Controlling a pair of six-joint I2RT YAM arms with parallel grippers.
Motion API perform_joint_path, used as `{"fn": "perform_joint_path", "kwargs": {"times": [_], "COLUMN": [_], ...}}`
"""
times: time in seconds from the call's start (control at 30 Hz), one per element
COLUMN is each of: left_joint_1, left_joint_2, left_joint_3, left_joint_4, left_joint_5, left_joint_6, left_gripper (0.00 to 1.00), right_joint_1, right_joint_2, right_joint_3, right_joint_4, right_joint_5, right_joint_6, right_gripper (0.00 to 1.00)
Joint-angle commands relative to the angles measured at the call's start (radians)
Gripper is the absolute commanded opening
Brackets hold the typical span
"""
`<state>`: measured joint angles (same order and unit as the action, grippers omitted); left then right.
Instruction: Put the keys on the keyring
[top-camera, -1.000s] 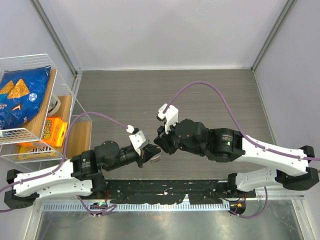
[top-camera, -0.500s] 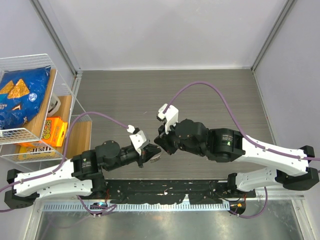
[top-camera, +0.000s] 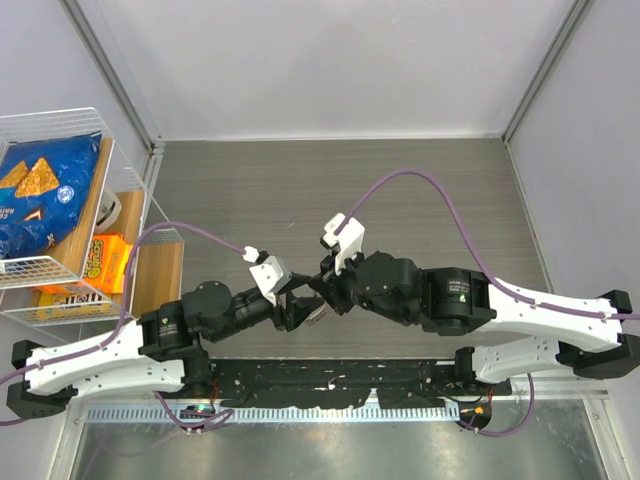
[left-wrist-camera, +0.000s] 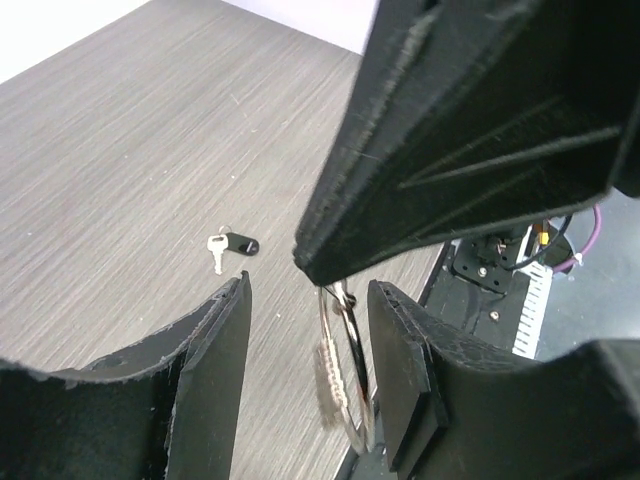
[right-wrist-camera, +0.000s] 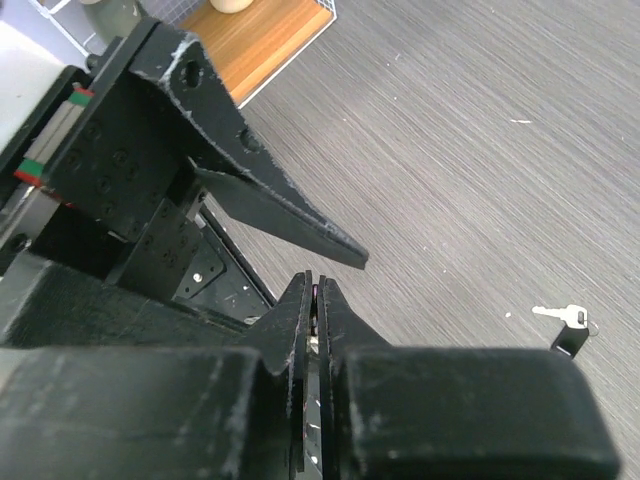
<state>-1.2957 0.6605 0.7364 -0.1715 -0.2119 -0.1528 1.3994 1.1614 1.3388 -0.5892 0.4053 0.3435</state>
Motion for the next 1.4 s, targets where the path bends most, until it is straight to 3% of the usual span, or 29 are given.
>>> {"fn": "perform_joint_path", "kwargs": {"times": [0.0,0.4,1.0,1.37], "left_joint_1": [-0.001,-0.001,0.001,-0.001], "left_joint_2": [-0.001,0.004,-0.022,-0.044], "left_joint_3": [0.020,-0.011,-0.080,-0.121], "left_joint_4": [0.101,0.216,0.372,0.441], "left_joint_5": [-0.058,-0.034,-0.043,-0.037], "left_joint_6": [0.007,0.015,0.035,0.050], "left_gripper": [0.56,0.49,0.45,0.30], "right_joint_1": [0.039,0.044,0.052,0.059], "right_joint_2": [-0.025,-0.055,-0.052,-0.052], "right_joint_3": [0.010,-0.010,0.000,0.002], "right_joint_4": [0.094,0.123,0.137,0.155], "right_joint_5": [0.141,0.227,0.217,0.221], "right_joint_6": [0.035,0.087,0.094,0.092], "right_gripper": [0.06,0.06,0.06,0.06]}}
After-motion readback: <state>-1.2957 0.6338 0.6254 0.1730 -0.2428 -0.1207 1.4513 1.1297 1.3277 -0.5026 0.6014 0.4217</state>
